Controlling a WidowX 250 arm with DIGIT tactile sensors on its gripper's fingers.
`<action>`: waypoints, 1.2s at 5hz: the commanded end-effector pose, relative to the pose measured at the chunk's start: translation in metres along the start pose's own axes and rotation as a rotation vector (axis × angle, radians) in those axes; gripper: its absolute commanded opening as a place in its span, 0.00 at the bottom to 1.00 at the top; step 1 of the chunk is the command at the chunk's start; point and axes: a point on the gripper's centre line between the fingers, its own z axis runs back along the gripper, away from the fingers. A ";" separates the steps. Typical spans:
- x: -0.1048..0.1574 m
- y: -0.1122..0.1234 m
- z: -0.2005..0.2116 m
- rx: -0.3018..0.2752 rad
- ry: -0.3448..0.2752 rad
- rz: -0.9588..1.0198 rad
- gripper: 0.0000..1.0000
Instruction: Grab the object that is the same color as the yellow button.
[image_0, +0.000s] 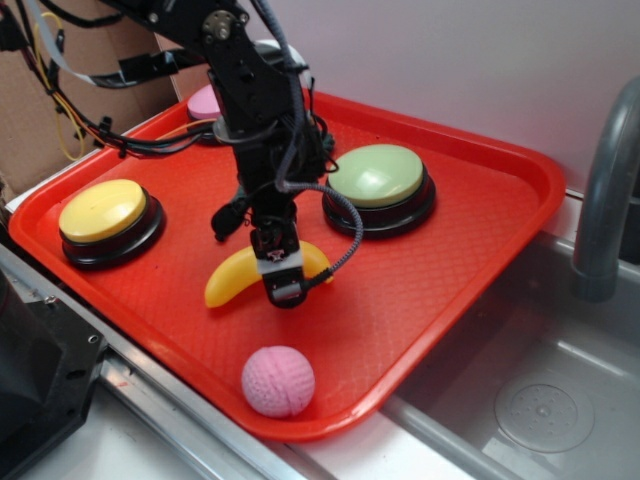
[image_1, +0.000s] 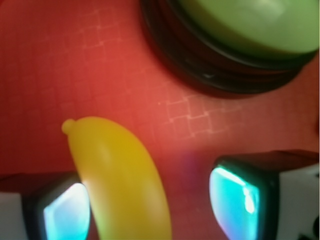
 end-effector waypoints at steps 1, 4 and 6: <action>0.003 -0.003 -0.001 -0.013 -0.017 -0.021 0.00; -0.023 0.032 0.110 0.004 0.014 0.378 0.00; -0.050 0.067 0.173 0.023 -0.070 0.708 0.00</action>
